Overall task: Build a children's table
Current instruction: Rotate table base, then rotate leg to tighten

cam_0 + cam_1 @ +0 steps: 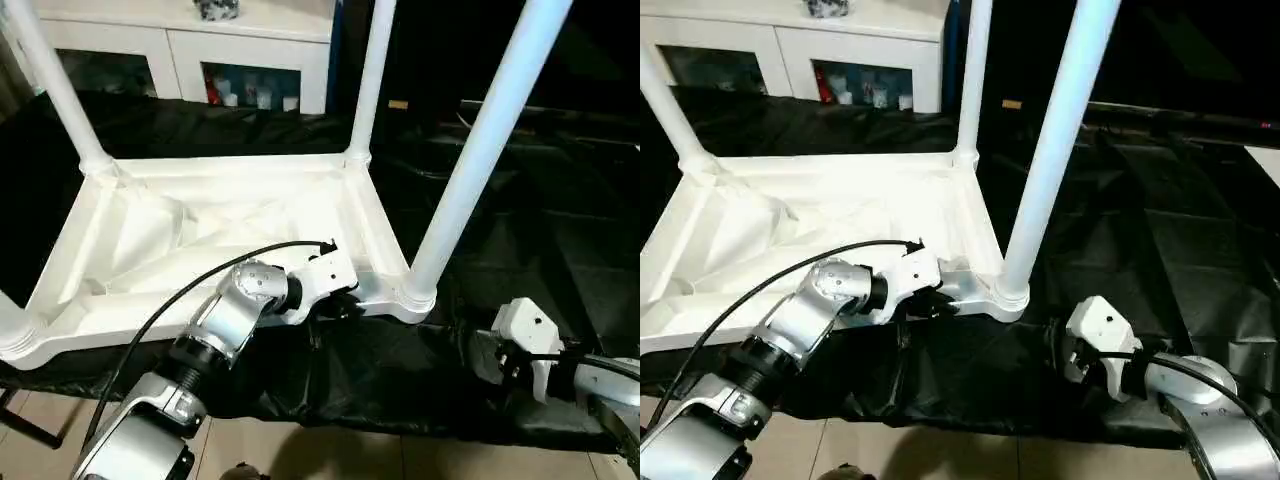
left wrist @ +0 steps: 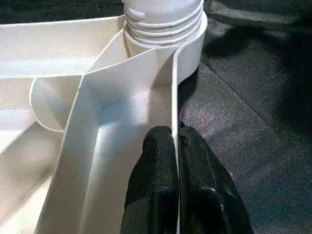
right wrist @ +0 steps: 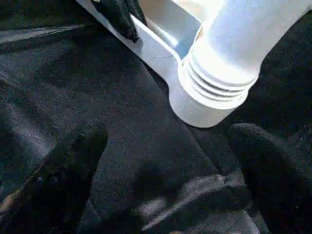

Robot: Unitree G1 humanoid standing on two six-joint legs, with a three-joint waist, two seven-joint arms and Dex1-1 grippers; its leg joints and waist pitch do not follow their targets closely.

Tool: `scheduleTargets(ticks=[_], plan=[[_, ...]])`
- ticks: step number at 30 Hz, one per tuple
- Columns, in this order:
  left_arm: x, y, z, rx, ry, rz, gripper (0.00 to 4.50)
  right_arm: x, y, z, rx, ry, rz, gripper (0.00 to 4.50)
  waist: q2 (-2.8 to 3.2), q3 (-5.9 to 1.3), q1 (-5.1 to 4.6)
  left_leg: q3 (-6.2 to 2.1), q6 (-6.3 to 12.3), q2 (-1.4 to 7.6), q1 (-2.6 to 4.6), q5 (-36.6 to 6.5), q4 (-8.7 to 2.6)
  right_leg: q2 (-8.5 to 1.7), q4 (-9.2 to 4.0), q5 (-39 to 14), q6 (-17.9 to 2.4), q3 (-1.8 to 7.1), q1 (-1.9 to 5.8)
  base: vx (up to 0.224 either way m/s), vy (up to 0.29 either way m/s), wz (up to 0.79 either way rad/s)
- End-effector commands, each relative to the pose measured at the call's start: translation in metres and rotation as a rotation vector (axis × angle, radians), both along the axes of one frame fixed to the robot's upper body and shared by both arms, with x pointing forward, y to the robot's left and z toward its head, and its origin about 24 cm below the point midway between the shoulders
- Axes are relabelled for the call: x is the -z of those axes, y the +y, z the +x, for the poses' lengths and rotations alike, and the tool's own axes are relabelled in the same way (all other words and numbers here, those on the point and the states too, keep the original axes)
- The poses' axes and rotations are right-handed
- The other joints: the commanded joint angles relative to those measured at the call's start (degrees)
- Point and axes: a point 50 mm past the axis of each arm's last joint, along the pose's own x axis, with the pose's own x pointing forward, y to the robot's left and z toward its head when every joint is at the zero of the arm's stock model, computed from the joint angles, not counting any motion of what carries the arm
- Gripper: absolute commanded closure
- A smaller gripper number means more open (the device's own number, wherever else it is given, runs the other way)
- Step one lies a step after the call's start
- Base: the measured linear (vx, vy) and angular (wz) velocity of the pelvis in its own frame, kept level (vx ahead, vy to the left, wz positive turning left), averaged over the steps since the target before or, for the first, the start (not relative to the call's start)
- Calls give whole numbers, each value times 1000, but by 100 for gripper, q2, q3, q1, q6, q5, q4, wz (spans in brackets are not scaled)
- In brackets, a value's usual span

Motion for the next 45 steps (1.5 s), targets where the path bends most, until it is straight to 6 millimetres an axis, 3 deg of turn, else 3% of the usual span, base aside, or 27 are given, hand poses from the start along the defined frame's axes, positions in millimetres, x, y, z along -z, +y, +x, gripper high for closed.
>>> scheduleTargets(ticks=[1,2,3,7,15,23,30,33,39,41,42,44,45], plan=[[7,2,-5,-8,69,-20,448,-1,-3,2,18,-15,-9,0,-105,-272,7,-129,538,358,96,-925,-426,-410,-478,-310,-1352,255,149,0,0,0],[7,2,-5,-8,70,-19,448,-1,-3,2,18,-15,-9,0,-105,-275,6,-133,532,363,96,-922,-431,-413,-475,-316,-1350,255,152,0,0,0],[7,3,-6,0,72,-11,404,-1,-3,2,18,-17,-9,0,-103,-279,2,-134,532,362,93,-902,-429,-410,-473,-290,-1351,255,150,0,0,0],[1,11,0,-34,42,-5,375,-2,-1,5,27,-39,15,0,-75,-283,-10,-132,533,361,97,-900,-427,-399,-464,-176,-1401,253,136,0,0,0],[2,21,-4,-7,98,7,375,-5,2,7,20,-57,29,0,-72,-270,-11,-131,433,367,107,-1047,-454,-399,-480,-341,-1364,261,129,0,0,0],[2,20,-3,-30,136,-64,444,-9,4,16,67,-105,86,0,-74,-286,-32,-123,457,354,103,-915,-438,-400,-452,-149,-1443,254,126,0,0,0],[8,20,-10,17,151,-36,444,-8,11,29,124,-128,104,0,-76,-299,-48,-114,508,352,94,-746,-420,-390,-419,103,-1456,258,143,0,0,0],[11,21,-13,39,144,-5,444,-5,15,41,167,-147,69,0,-70,-300,-90,-109,408,339,104,-774,-430,-382,-424,-69,-1473,247,131,0,0,0],[12,19,-16,75,138,-8,444,3,28,55,92,-108,59,0,-52,-313,-94,-98,439,344,111,-642,-407,-372,-392,267,-1508,262,137,0,0,0],[12,18,-17,84,133,-11,444,4,34,60,49,-96,59,0,-87,-317,-95,-91,481,336,98,-620,-402,-373,-381,321,-1546,253,146,0,0,0],[12,18,-17,87,132,-12,450,4,36,61,36,-93,58,28,-68,-303,-93,-89,465,343,105,-705,-408,-384,-401,160,-1546,259,138,0,0,0],[11,17,-17,94,128,-16,450,4,37,64,25,-92,50,28,-85,-304,-91,-87,448,345,105,-734,-411,-380,-400,88,-1538,260,141,0,0,0],[11,18,-17,98,126,-16,450,5,37,68,24,-92,41,59,-75,-303,-88,-89,431,346,107,-754,-416,-379,-401,34,-1533,258,137,0,0,0]])
